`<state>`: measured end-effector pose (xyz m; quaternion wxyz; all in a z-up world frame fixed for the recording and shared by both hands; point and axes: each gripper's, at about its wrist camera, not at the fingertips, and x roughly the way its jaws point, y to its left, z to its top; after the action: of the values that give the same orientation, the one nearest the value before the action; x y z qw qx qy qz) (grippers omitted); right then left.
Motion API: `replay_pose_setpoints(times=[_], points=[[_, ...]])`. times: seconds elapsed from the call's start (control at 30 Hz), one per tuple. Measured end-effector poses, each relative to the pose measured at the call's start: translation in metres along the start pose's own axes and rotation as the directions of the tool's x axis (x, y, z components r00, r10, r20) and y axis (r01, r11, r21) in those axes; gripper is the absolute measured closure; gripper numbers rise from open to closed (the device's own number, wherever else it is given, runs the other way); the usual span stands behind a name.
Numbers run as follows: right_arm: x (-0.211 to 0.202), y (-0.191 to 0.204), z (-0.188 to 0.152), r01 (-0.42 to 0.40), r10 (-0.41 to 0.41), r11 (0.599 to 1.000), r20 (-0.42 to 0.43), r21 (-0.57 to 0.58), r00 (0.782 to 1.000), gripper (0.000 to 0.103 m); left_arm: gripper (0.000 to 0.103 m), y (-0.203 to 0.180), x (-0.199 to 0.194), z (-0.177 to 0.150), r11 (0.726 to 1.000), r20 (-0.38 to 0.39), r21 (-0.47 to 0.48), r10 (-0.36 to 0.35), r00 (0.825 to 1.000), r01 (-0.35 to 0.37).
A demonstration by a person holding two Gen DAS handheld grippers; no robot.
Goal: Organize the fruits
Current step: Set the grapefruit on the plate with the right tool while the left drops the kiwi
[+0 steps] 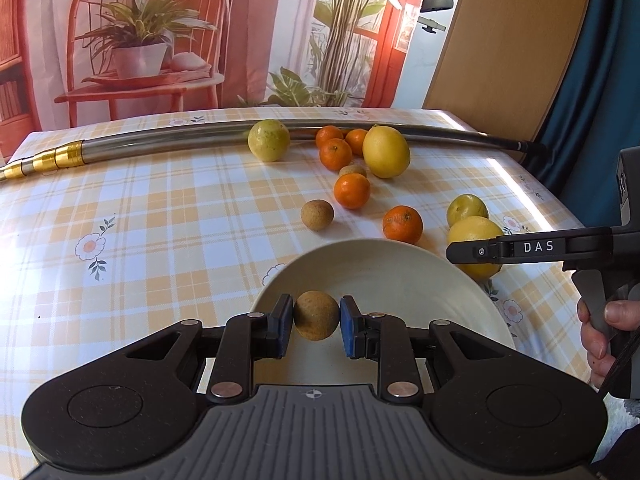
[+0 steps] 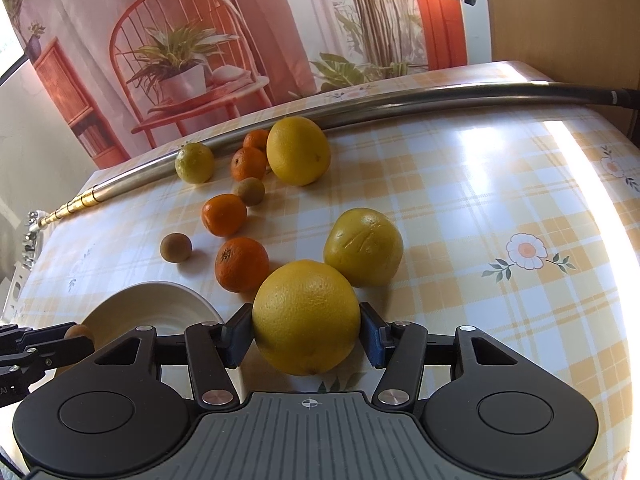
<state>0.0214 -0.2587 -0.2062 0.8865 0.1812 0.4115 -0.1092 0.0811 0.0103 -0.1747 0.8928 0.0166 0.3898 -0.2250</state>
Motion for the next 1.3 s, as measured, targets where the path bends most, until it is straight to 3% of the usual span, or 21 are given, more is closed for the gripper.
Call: replay_pose_setpoints(times=[0.63,0.97,1.3], points=[[-0.043,0.035,-0.014,-0.041,0.047,0.994,0.052,-0.101,0.998,0.052,0.076,-0.014,-0.02,-0.024,0.999,-0.02,0.027,0.037,0.999,-0.037],[-0.049,0.063,-0.031,-0.073,0.077,0.98,0.017,-0.186,0.997,0.052,0.076,-0.02,-0.023,-0.035,0.998,-0.031,0.045,0.056,0.998,-0.054],[-0.046,0.067,-0.041,-0.081,0.077,0.977,-0.03,-0.199,0.997,0.052,0.076,-0.022,-0.023,-0.04,0.997,-0.039,0.048,0.068,0.997,-0.066]])
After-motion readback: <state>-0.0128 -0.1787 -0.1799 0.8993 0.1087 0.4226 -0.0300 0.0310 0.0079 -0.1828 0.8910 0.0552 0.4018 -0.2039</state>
